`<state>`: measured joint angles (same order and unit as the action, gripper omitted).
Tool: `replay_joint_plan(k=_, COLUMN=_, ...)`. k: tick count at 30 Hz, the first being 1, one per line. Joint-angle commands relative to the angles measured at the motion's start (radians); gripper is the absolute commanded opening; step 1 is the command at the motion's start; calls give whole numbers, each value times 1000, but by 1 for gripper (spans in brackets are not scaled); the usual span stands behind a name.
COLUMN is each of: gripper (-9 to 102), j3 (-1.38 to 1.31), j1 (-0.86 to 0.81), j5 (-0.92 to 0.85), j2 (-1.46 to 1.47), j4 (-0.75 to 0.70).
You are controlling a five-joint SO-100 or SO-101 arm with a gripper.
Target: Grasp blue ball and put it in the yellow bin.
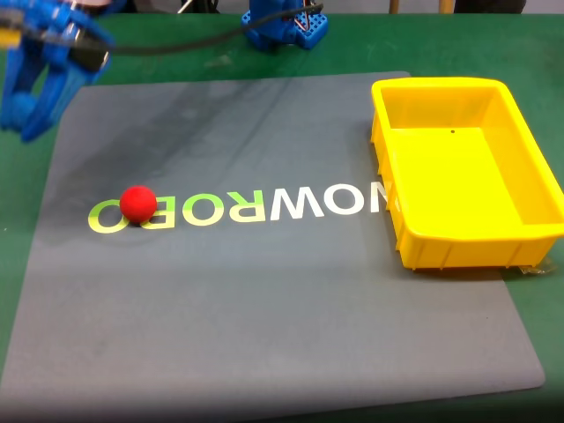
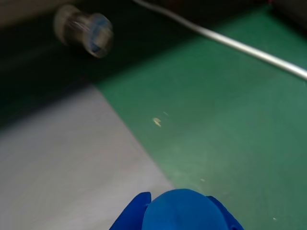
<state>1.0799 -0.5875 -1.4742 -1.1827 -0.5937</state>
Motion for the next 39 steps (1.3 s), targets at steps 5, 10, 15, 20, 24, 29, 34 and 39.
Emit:
replay_joint_plan(k=5, gripper=0, j3=155, j1=204, j5=8, j2=-364, j4=-37)
replay_joint_plan(k=10, gripper=0, j3=287, j1=387, j5=5, j2=-503, j4=-49)
replay_joint_plan(k=15, gripper=0, j3=380, j1=583, j5=14, j2=-581, j4=-61)
replay_joint_plan(k=20, gripper=0, j3=414, j1=742, j5=8, j2=-603, j4=-67)
replay_joint_plan(k=24, gripper=0, j3=428, j1=834, j5=5, j2=-600, j4=-69)
replay_joint_plan(k=29, gripper=0, j3=428, j1=920, j5=-2, j2=-581, j4=-69)
replay_joint_plan(k=34, gripper=0, j3=430, j1=988, j5=-5, j2=-566, j4=-75)
replay_joint_plan(k=39, gripper=0, j3=431, j1=1028, j5=3, j2=-554, j4=-89)
